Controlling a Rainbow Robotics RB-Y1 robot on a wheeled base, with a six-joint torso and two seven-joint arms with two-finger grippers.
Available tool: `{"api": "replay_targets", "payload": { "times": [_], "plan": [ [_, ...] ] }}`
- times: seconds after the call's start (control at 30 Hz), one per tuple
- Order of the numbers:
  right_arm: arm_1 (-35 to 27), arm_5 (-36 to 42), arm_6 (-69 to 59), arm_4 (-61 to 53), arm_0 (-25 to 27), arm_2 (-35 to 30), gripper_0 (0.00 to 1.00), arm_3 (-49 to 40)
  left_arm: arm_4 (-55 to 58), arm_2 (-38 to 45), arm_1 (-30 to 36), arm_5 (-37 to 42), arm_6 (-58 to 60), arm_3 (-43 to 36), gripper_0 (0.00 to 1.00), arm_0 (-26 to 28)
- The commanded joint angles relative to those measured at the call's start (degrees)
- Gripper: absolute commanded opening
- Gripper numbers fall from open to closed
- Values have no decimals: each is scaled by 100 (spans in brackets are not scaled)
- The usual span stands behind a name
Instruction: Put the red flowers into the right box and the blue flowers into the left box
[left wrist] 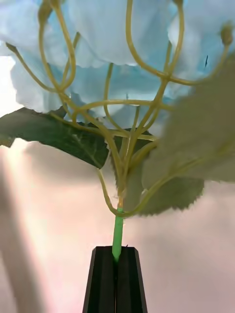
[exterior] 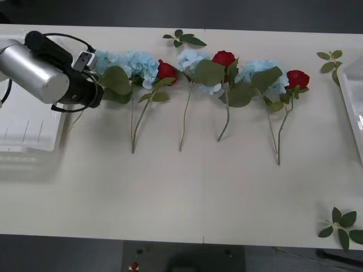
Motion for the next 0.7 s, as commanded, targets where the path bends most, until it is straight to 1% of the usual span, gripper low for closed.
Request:
{"api": "replay_targets", "payload": {
  "times": [0.03,0.07,0.17,0.2,0.23,0.3,0.33,0.37,0.4,0.43,0.5,0.57,0.6,0.7],
  "plan": [
    [101,-112,-9,-8,-137,-6,0,215,274,453,518,691,146,-613,0,-162],
    [101,-112,-18,1,-137,-6,0,215,318,532,571,796,137,-701,0,-154],
    [119,-217,8,212,-137,-6,1,207,547,1025,790,1429,14,-1087,0,-154],
    [128,-235,17,265,-137,3,7,207,600,1130,825,1535,-47,-1131,0,-145],
    [128,-279,26,414,-137,-6,33,180,749,1429,887,1789,-240,-1202,0,-92],
    [145,-331,17,476,-137,-6,75,171,942,1983,913,2079,-539,-1228,0,66],
    [145,-340,17,467,-137,-6,89,171,1030,2281,904,2220,-724,-1228,0,172],
    [145,-340,-1,441,-137,-6,96,163,1136,2686,887,2378,-979,-1228,0,339],
    [145,-340,-9,441,-137,-6,95,154,1180,2905,869,2466,-1102,-1228,0,409],
    [145,-340,-1,414,-128,-6,96,127,1250,3380,825,2660,-1392,-1228,0,585],
    [145,-331,35,335,-137,-6,96,101,1250,3916,764,2888,-1726,-1228,0,778],
    [101,-173,70,124,-137,-15,95,13,1224,4408,755,3099,-2060,-1228,0,945],
    [84,-94,70,54,-137,-32,96,-31,1215,4523,755,3134,-2148,-1228,0,971],
    [-154,618,79,-465,-181,-234,95,-470,1180,5068,790,3433,-2596,-1175,0,1033]
  ]
}}
